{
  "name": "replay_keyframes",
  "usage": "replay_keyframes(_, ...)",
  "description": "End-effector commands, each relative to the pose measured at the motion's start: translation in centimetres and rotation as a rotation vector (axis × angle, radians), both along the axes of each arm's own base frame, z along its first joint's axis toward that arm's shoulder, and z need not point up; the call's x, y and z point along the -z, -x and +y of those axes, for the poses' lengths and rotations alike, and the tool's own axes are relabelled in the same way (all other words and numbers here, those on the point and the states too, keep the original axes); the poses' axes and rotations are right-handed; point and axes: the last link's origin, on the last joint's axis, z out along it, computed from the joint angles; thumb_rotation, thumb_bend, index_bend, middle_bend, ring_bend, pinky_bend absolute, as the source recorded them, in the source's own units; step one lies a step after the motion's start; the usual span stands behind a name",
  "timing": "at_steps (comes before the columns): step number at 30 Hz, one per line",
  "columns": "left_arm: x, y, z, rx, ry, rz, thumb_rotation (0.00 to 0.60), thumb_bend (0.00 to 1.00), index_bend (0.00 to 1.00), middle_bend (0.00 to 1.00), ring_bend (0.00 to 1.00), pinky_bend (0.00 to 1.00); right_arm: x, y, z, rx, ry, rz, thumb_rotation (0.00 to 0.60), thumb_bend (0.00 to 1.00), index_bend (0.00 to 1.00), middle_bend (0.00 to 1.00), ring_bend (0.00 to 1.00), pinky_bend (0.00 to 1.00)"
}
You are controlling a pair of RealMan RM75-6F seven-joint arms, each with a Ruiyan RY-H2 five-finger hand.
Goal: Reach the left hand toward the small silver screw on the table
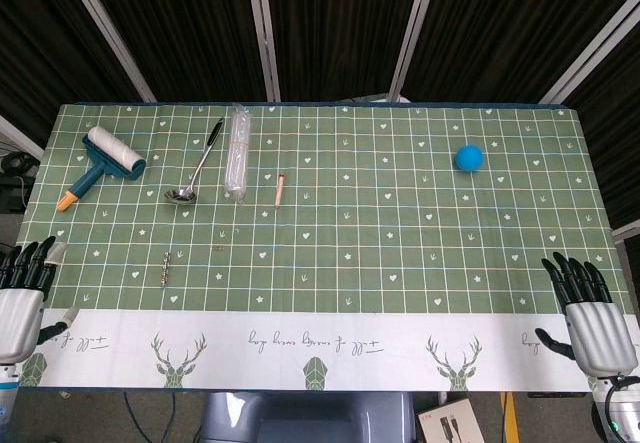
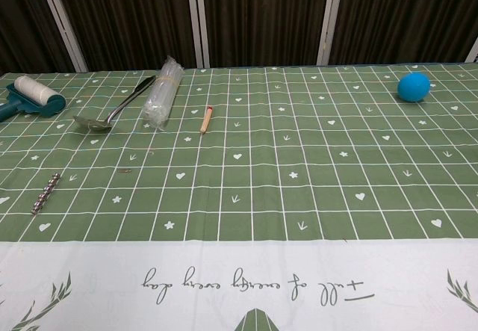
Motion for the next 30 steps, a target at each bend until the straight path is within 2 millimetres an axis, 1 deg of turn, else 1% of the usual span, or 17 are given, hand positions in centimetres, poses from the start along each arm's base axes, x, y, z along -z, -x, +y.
replay_keyframes(1,0.0,0.0,0.0,0.001,0.0,0.001,0.6,0.17,0.0,0.0,0.0,0.0,0.0,0.0,0.0,-0.004,0.002,-0.001,0.6,0.05,0.0,0.0,0.0,0.05)
replay_keyframes(11,-0.1,0.1,0.0,0.0,0.005,0.006,0.6,0.17,0.0,0.0,0.0,0.0,0.2,-0.1,0.0,-0.006,-0.006,-0.004,0.6,0.05,0.0,0.0,0.0,0.05)
replay_keyframes(23,-0.1,0.1,0.4,0.028,0.058,0.035,0.6,0.17,0.0,0.0,0.0,0.0,0.0,0.0,0.1,0.004,-0.002,-0.003,0.6,0.05,0.0,0.0,0.0,0.05)
replay_keyframes(25,-0.2,0.1,0.8,0.053,0.081,0.062,0.6,0.17,0.01,0.0,0.0,0.0,0.0,0.1,0.1,0.007,-0.001,-0.002,0.6,0.05,0.0,0.0,0.0,0.05)
replay_keyframes(28,-0.7,-0.1,1.9,0.099,0.122,0.105,0.6,0.18,0.08,0.0,0.0,0.0,0.1,0.1,0.1,0.011,-0.004,-0.005,0.6,0.05,0.0,0.0,0.0,0.05)
replay_keyframes(30,-1.1,-0.2,2.8,0.127,0.155,0.135,0.6,0.19,0.18,0.0,0.0,0.0,0.2,0.0,0.0,0.01,-0.005,-0.004,0.6,0.05,0.0,0.0,0.0,0.05)
